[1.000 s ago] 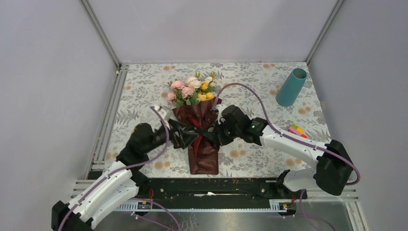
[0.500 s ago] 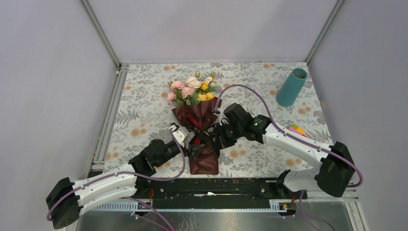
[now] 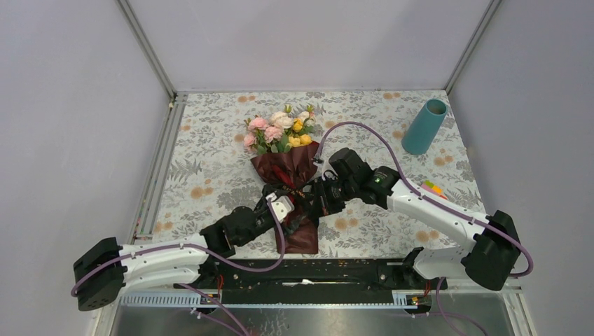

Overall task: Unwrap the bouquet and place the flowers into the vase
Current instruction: Untie the ribbon from the wrapping paper.

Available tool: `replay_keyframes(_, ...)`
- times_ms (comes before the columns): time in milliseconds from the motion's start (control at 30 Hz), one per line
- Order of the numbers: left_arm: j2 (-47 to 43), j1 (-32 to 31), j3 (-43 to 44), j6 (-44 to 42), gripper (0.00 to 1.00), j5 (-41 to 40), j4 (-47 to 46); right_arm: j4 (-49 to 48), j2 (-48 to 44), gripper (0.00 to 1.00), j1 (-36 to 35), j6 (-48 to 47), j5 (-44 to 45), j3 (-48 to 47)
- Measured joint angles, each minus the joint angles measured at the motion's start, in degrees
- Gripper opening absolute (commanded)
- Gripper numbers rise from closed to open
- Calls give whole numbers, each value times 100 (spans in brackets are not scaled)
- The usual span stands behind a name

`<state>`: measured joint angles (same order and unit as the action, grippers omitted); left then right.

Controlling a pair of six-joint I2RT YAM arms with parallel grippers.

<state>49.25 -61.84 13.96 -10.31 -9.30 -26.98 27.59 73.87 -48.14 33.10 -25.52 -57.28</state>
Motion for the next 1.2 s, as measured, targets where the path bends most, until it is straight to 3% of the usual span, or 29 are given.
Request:
replay_keyframes(167, 232, -195, 146, -122, 88, -72, -251, 0, 0, 0, 7, 48, -72, 0)
replay_keyframes(400, 584, -369, 422, -302, 58, -129, -256, -22, -46, 0, 22, 149, -103, 11)
replay_keyframes(633, 745, -426, 588, -385, 56, -184, -225, -133, -70, 0, 26, 273, -192, 66)
replay_keyframes(1033, 981, -586, 597, -442, 14, -186, -321, -184, -118, 0, 26, 304, -260, 92)
replay_keyframes(1100, 1058, -608, 597, -439, 1, -151, -328, -184, -118, 0, 26, 304, -258, 94)
replay_keyframes(1200, 1134, -645, 597, -411, 0, -122, -350, -199, -120, 0, 26, 304, -254, 116)
